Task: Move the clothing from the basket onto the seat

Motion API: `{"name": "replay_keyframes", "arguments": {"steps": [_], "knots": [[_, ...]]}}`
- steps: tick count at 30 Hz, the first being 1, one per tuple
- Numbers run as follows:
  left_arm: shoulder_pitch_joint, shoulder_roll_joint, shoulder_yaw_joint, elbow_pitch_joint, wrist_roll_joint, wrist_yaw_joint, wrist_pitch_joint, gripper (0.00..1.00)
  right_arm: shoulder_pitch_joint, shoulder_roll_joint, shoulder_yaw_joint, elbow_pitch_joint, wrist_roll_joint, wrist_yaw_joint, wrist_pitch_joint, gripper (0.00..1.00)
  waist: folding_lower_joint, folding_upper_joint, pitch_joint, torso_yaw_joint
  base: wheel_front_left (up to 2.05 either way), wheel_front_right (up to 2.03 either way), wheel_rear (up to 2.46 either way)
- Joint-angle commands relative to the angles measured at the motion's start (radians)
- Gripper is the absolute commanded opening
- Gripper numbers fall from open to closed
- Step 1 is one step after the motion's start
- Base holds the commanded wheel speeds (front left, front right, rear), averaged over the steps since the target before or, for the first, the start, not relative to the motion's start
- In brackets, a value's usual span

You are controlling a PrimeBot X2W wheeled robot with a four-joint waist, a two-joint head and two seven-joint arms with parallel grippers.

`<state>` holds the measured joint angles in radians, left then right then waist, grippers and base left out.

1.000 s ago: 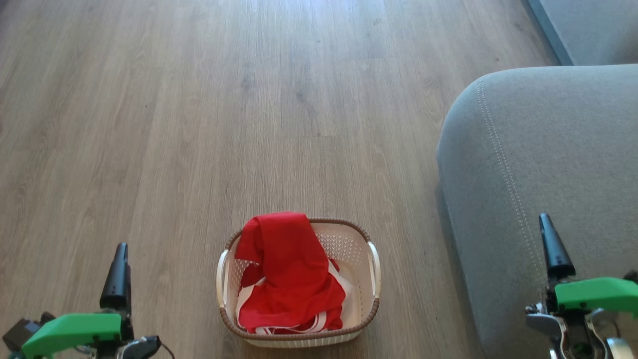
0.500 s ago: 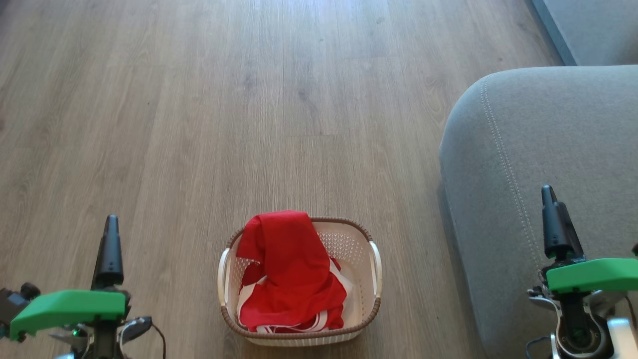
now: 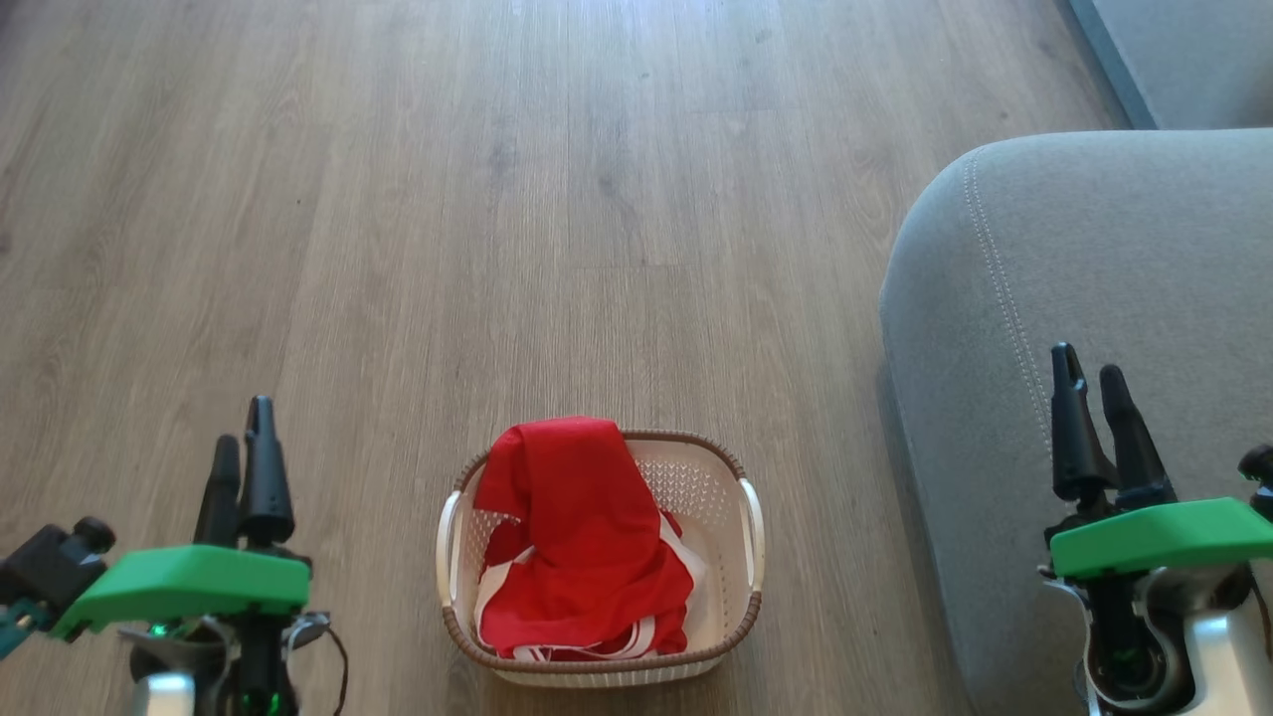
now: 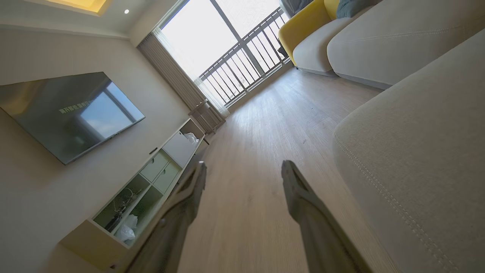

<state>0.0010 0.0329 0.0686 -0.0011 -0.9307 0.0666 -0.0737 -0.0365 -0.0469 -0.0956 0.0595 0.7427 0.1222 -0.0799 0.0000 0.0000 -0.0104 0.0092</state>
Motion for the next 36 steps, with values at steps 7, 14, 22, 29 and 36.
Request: {"name": "replay_keyframes", "arguments": {"steps": [7, 14, 22, 29, 36], "knots": [[-0.044, 0.011, -0.031, -0.090, 0.135, 0.022, -0.035, 1.00, -0.068, -0.004, 0.048, -0.079, -0.158, 0.005, -0.031, 1.00, 0.0000, 0.0000, 0.000, -0.003, 0.00, 0.00, 0.00], [-0.043, 0.012, -0.085, -0.119, 0.270, 0.038, -0.053, 1.00, -0.075, -0.004, 0.070, -0.107, -0.259, 0.005, -0.049, 1.00, 0.0000, 0.0000, -0.002, -0.004, 0.00, 0.00, 0.00], [-0.055, 0.013, -0.152, -0.169, 0.452, 0.116, -0.077, 1.00, -0.075, -0.004, 0.089, -0.130, -0.361, 0.006, -0.072, 1.00, 0.0000, 0.0000, -0.003, 0.002, 0.00, 0.00, 0.00], [-0.061, 0.046, -0.237, -0.195, 0.592, 0.216, -0.101, 1.00, -0.079, -0.004, 0.096, -0.155, -0.441, 0.006, -0.096, 1.00, 0.0000, 0.0000, -0.007, 0.007, 0.00, 0.00, 0.00], [-0.058, 0.091, -0.340, -0.149, 0.674, 0.281, -0.122, 1.00, -0.072, -0.004, 0.118, -0.151, -0.539, 0.007, -0.116, 1.00, 0.0000, 0.0000, -0.012, 0.006, 0.00, 0.00, 0.00]]}}
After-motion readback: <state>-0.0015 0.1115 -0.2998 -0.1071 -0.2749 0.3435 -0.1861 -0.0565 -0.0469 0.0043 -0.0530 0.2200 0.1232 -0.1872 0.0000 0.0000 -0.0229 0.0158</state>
